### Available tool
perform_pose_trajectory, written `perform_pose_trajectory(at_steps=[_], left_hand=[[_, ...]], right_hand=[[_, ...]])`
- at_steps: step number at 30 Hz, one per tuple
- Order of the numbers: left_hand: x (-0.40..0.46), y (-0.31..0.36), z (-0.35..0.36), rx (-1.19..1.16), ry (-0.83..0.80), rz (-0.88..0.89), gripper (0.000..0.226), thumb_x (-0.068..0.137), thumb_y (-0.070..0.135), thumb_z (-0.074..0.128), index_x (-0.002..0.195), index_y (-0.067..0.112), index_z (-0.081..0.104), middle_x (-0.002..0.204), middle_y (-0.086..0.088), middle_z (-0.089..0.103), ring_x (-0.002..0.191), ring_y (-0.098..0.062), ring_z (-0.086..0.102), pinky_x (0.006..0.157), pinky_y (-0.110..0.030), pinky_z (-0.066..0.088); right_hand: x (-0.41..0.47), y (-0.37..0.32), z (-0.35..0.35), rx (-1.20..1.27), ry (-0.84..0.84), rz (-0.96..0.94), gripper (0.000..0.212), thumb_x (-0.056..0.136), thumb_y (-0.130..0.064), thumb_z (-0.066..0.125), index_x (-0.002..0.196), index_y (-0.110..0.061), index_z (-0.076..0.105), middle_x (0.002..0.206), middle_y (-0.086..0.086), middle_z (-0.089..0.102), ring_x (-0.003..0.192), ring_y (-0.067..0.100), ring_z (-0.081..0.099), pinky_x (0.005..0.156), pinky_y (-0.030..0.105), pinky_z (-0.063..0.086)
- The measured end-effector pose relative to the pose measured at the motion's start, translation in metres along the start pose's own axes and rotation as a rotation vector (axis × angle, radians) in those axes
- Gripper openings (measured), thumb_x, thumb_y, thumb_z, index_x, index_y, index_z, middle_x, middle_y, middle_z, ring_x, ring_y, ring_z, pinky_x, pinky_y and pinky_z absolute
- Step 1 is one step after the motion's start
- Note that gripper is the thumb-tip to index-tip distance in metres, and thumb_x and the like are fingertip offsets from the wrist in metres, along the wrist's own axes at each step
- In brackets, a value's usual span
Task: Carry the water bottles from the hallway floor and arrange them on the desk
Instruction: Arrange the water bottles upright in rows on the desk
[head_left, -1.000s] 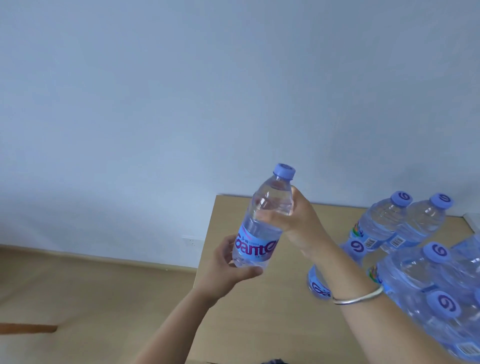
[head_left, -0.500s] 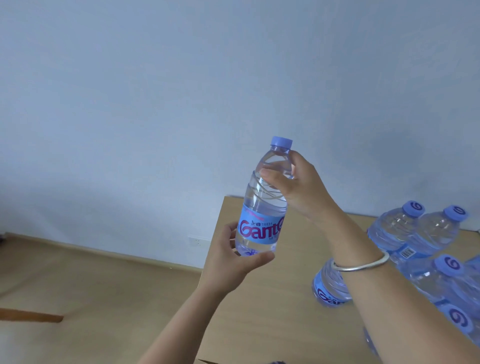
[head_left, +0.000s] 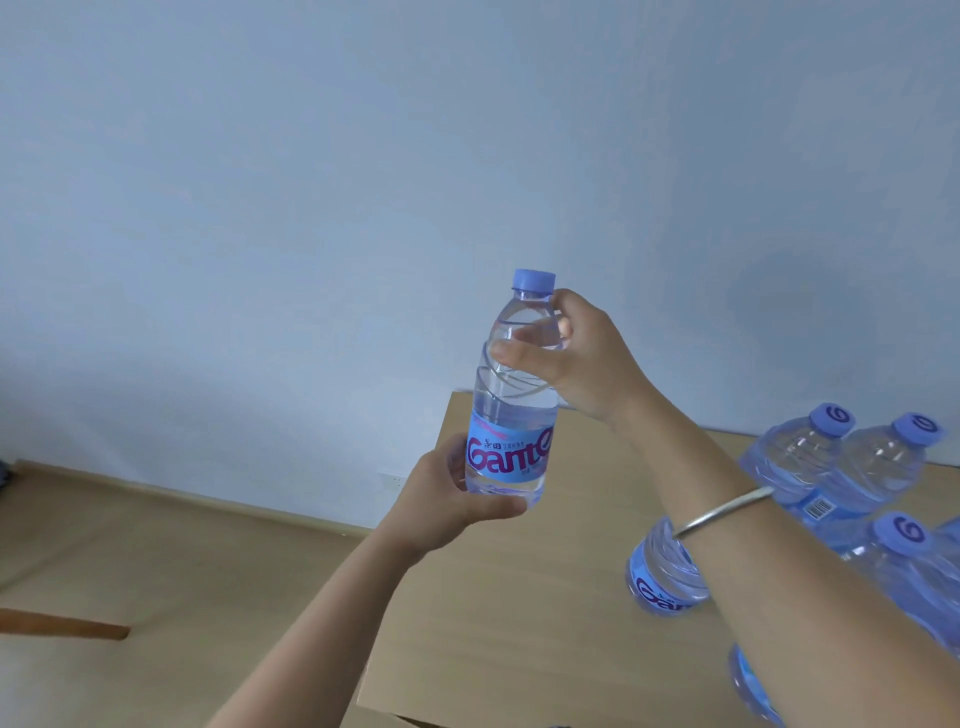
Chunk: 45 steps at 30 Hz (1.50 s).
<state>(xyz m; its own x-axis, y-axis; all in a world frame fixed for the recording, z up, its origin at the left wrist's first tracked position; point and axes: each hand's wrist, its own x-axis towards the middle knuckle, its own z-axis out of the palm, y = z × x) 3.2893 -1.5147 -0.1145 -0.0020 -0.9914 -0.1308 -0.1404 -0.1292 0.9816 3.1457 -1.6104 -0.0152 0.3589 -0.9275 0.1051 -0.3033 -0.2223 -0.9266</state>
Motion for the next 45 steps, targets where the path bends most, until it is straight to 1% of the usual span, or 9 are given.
perform_pose_trajectory(at_steps=[2, 4, 12, 22, 28, 32, 38, 42, 45], left_hand=[[0.008, -0.011, -0.005, 0.127, 0.031, -0.013, 0.051, 0.056, 0.025, 0.086, 0.102, 0.025, 0.063, 0.096, 0.012, 0.072, 0.093, -0.002, 0.065, 0.085, -0.017, 0.048], [0.016, -0.024, -0.006, 0.231, 0.089, -0.023, 0.049, 0.059, 0.030, 0.086, 0.102, 0.030, 0.062, 0.096, 0.017, 0.069, 0.093, 0.006, 0.060, 0.079, -0.006, 0.040], [0.050, -0.068, -0.014, 0.280, 0.175, -0.089, 0.059, 0.060, 0.032, 0.084, 0.114, 0.031, 0.060, 0.105, 0.017, 0.065, 0.099, 0.006, 0.056, 0.074, -0.002, 0.037], [0.123, -0.094, -0.046, 0.300, 0.164, -0.114, 0.056, 0.063, 0.026, 0.082, 0.111, 0.040, 0.059, 0.100, 0.019, 0.066, 0.097, 0.001, 0.057, 0.073, -0.005, 0.036], [0.158, -0.106, -0.058, 0.318, 0.135, -0.140, 0.055, 0.062, 0.021, 0.081, 0.109, 0.043, 0.060, 0.088, 0.034, 0.063, 0.087, 0.019, 0.054, 0.069, 0.001, 0.038], [0.173, -0.111, -0.058, 0.330, 0.167, -0.123, 0.054, 0.063, 0.018, 0.081, 0.092, 0.053, 0.053, 0.080, 0.038, 0.059, 0.084, 0.028, 0.047, 0.068, 0.005, 0.034], [0.188, -0.117, -0.060, 0.322, 0.169, -0.095, 0.047, 0.065, 0.019, 0.079, 0.104, 0.039, 0.062, 0.086, 0.032, 0.063, 0.084, 0.015, 0.055, 0.066, 0.000, 0.038], [0.194, -0.118, -0.062, 0.332, 0.166, -0.111, 0.050, 0.062, 0.025, 0.079, 0.100, 0.051, 0.059, 0.081, 0.020, 0.068, 0.077, -0.011, 0.060, 0.061, -0.012, 0.044], [0.195, -0.120, -0.062, 0.349, 0.182, -0.093, 0.048, 0.063, 0.028, 0.079, 0.094, 0.056, 0.055, 0.078, 0.025, 0.067, 0.073, -0.008, 0.059, 0.060, -0.011, 0.043]], right_hand=[[0.000, 0.008, 0.006, -0.016, 0.001, -0.001, 0.053, 0.058, -0.045, 0.078, 0.105, -0.030, 0.057, 0.106, -0.008, 0.066, 0.102, 0.009, 0.062, 0.092, 0.042, 0.050], [0.000, 0.017, 0.012, -0.040, -0.021, -0.011, 0.049, 0.061, -0.038, 0.082, 0.102, -0.036, 0.055, 0.103, -0.010, 0.066, 0.100, 0.009, 0.063, 0.091, 0.040, 0.051], [0.015, 0.049, 0.038, -0.087, -0.049, 0.020, 0.042, 0.064, -0.030, 0.083, 0.088, -0.040, 0.051, 0.084, -0.020, 0.061, 0.075, -0.008, 0.057, 0.063, 0.005, 0.041], [0.072, 0.083, 0.067, -0.031, -0.001, 0.139, 0.044, 0.063, -0.024, 0.082, 0.092, -0.032, 0.050, 0.088, -0.017, 0.058, 0.078, -0.002, 0.055, 0.065, 0.014, 0.042], [0.103, 0.102, 0.076, -0.054, 0.017, 0.164, 0.050, 0.062, -0.024, 0.084, 0.098, -0.031, 0.051, 0.090, -0.017, 0.060, 0.079, -0.003, 0.056, 0.062, 0.006, 0.043], [0.117, 0.108, 0.079, -0.091, 0.013, 0.129, 0.051, 0.061, -0.023, 0.085, 0.095, -0.037, 0.050, 0.091, -0.018, 0.060, 0.080, -0.007, 0.056, 0.064, 0.003, 0.041], [0.130, 0.116, 0.086, -0.143, 0.096, 0.089, 0.052, 0.062, -0.021, 0.084, 0.101, -0.035, 0.053, 0.109, -0.006, 0.045, 0.093, -0.014, 0.046, 0.073, -0.001, 0.036], [0.133, 0.118, 0.088, -0.151, 0.114, 0.074, 0.056, 0.062, -0.022, 0.083, 0.090, -0.050, 0.044, 0.102, -0.018, 0.040, 0.093, -0.023, 0.043, 0.073, -0.005, 0.033], [0.132, 0.121, 0.089, -0.150, 0.115, 0.071, 0.056, 0.063, -0.022, 0.083, 0.091, -0.050, 0.042, 0.101, -0.020, 0.039, 0.094, -0.021, 0.043, 0.074, -0.005, 0.033]])
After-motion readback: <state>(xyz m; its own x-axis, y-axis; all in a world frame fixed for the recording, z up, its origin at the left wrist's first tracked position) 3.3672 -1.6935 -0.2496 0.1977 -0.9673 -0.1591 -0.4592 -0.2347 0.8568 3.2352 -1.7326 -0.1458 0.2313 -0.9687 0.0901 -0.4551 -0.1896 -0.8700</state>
